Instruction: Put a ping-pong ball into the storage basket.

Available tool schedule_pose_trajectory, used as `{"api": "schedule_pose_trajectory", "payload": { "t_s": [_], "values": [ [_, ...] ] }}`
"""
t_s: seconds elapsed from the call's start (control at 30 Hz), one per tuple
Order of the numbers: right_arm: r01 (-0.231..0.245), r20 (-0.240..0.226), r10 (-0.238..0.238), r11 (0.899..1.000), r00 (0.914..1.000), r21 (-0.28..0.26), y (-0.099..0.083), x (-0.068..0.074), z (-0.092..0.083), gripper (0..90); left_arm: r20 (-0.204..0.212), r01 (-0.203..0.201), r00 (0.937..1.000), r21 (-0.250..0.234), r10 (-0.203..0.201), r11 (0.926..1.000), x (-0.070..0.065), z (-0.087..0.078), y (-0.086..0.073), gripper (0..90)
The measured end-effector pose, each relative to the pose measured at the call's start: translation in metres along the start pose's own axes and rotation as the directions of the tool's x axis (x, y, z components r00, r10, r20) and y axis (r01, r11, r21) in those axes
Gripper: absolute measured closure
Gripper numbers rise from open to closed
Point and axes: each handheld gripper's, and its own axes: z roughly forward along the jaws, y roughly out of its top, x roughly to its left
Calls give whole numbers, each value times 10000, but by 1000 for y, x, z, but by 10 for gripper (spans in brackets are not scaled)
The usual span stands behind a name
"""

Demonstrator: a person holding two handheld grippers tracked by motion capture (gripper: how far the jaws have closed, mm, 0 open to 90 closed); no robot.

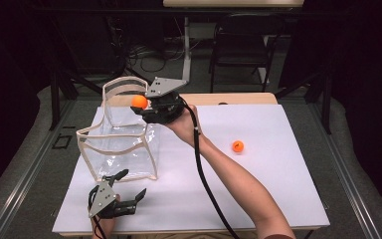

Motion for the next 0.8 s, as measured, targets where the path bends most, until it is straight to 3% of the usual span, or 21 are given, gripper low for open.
{"api": "schedule_pose_trajectory", "payload": {
  "t_s": [0.8],
  "values": [
    [-53, -196, 66, 9977, 9998, 675, 2, -1, 18, 508, -2, -6, 10000, 14, 6, 10000, 0, 0, 0, 155]
  ]
}}
